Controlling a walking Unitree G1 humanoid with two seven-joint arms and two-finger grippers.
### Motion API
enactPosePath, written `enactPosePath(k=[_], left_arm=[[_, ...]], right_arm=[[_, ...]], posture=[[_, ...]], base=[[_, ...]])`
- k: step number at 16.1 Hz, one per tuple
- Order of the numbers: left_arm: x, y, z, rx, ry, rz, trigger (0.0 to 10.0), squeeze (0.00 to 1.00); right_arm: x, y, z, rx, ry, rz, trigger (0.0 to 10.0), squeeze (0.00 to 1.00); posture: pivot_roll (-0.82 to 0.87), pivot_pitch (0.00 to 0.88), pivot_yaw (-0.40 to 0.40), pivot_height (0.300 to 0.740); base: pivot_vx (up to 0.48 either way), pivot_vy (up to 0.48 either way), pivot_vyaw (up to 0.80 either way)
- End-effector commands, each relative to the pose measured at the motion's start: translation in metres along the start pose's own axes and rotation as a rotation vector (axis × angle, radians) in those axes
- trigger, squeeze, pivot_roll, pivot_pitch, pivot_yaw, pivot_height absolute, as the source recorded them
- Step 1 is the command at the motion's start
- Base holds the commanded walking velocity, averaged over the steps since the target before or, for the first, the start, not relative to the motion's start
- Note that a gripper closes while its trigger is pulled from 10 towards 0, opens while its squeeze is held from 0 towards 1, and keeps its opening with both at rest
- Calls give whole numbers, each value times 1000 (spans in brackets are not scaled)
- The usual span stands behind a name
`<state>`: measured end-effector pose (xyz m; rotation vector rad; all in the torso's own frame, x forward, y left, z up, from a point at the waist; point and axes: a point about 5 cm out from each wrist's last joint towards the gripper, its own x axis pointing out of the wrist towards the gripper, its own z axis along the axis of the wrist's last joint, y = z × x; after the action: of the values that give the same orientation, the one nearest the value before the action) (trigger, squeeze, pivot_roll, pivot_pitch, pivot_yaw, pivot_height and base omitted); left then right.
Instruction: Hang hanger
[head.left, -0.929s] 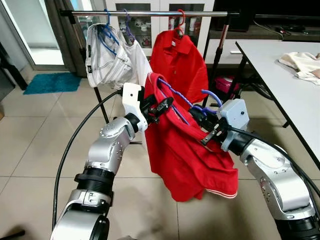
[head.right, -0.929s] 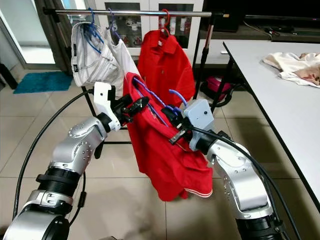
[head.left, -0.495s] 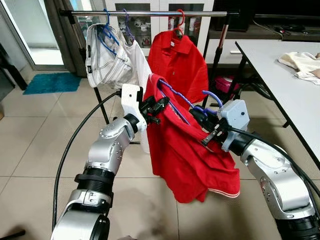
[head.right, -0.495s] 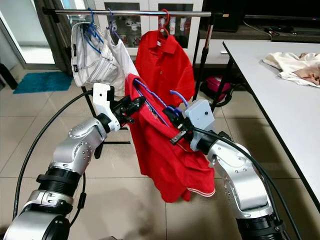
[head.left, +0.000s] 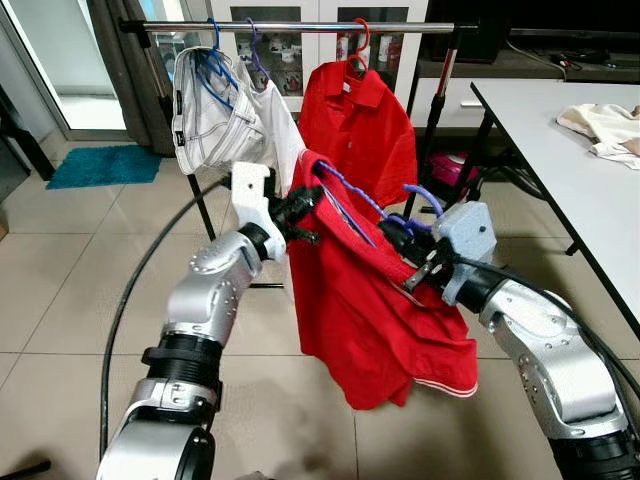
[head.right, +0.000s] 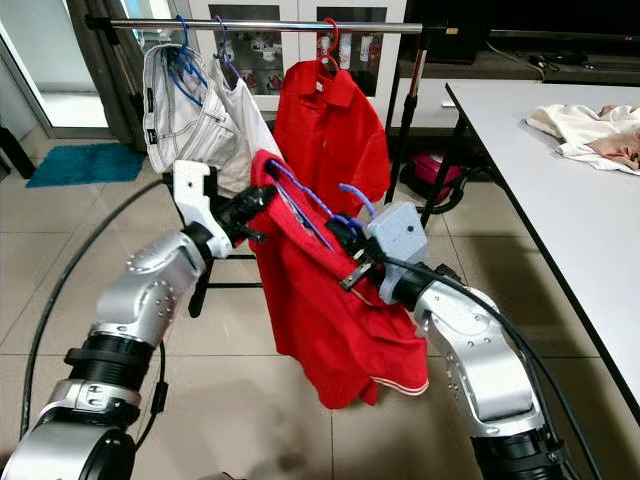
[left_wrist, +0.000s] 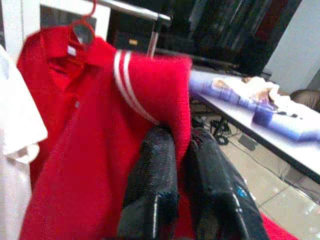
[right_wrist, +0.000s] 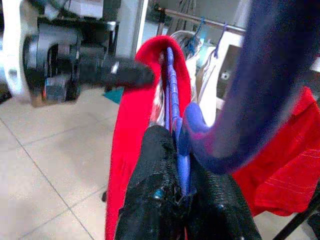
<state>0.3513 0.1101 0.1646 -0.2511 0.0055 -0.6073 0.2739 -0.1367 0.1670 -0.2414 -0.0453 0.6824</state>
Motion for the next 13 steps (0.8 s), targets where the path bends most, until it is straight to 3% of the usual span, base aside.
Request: enactPosePath(k=[1,5,7,12,13], left_arm=[[-5,6,13,6,-48,27,0,0],[-9,19,58,124,-232,143,0,0],[-13,34,88,230,-328,272,0,0],[-19,71,113,374,-310,451,0,0],[-22,86,116,416,-277,523,0,0]], right_arm=[[-4,1,-3,-23,34,11,0,0],[-11,1,-20,-22,133,3,0,0],[-16,4,-23,-16,146,34,0,0],[-36,13,-6,87,33,159,0,0],[-41,19,1,135,-16,216,0,0]], posture=[[-239,0,44,740],[-235,0,53,740],[-239,0,59,740],[-242,0,56,740],[-246,0,54,740]], base=[[0,0,0],[0,0,0],[0,0,0],[0,0,0],[0,0,0]])
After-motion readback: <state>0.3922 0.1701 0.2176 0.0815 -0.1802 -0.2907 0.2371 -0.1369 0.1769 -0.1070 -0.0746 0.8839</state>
